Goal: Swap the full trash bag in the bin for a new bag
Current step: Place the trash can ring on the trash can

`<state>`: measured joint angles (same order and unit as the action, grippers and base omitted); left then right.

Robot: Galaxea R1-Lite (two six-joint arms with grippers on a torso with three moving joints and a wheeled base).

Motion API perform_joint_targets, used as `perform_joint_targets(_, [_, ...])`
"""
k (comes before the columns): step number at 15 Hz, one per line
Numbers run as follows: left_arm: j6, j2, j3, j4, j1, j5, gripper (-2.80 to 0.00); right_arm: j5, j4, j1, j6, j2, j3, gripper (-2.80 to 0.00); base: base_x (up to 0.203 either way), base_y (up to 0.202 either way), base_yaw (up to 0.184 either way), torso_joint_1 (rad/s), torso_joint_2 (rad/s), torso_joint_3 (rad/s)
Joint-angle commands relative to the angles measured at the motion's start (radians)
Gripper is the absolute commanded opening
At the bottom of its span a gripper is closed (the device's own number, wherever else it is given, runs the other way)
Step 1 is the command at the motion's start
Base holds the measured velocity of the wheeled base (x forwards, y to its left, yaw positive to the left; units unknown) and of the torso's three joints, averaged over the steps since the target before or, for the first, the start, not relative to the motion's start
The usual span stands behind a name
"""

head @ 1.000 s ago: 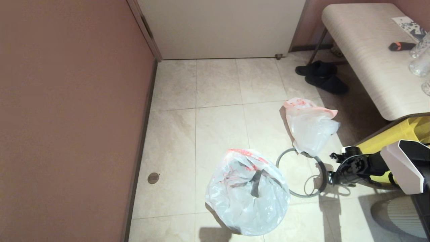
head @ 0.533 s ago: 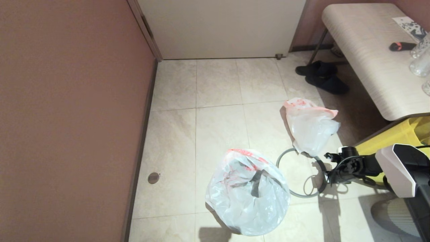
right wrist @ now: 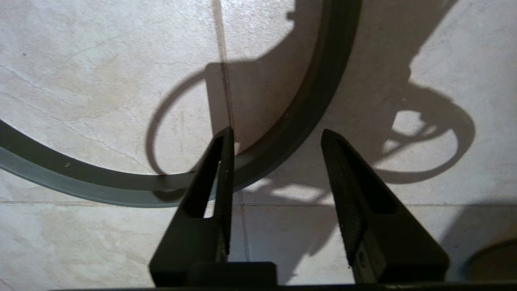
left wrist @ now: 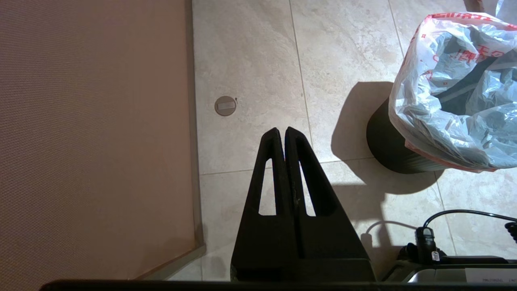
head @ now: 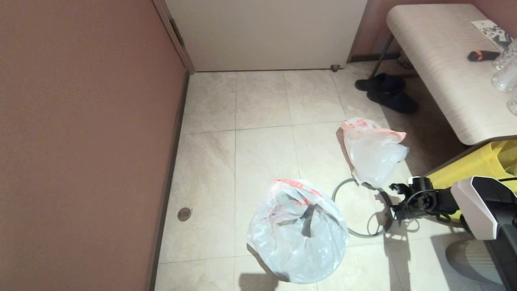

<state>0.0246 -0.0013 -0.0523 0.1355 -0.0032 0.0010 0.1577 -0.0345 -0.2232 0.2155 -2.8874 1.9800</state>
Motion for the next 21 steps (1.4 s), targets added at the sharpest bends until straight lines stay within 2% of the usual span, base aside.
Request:
perform_joint_targets(1, [0.0,0.001,0.0,0.002,0.0,0.001,-2.8,0.004,0.017,0.001,0.002,-0.006,0.007,0.0,0.0,0.0,0.0,0.0,0.0,0.0])
perform_joint_targets(5, [0.0,0.001,0.0,0.002,0.0,0.001,-2.8,0.013,0.122,0.001,0.008,-0.053,0.01,0.0,0.0,0.0,0.0,0.0,0.0,0.0])
perform_joint_targets(7, [0.0,0.001,0.0,0.001,0.0,0.001,-2.8,0.014,0.123,-0.008,0.039,-0.059,0.011,0.0,0.0,0.0,0.0,0.0,0.0,0.0])
perform_joint_targets(14, [0.0,0.001,0.0,0.001,0.0,0.001,-2.8,0.014,0.123,-0.019,0.055,-0.095,0.01,0.0,0.0,0.0,0.0,0.0,0.0,0.0])
perform_joint_targets(15, [0.0,0.001,0.0,0.001,0.0,0.001,-2.8,0.012,0.123,-0.02,0.056,-0.101,0.01,-2.8,0.0,0.0,0.0,0.0,0.0,0.0])
perform_joint_targets(21, [0.0,0.001,0.0,0.001,0.0,0.001,-2.8,-0.009,0.12,-0.027,0.092,-0.125,0.009,-2.8,0.0,0.0,0.0,0.0,0.0,0.0])
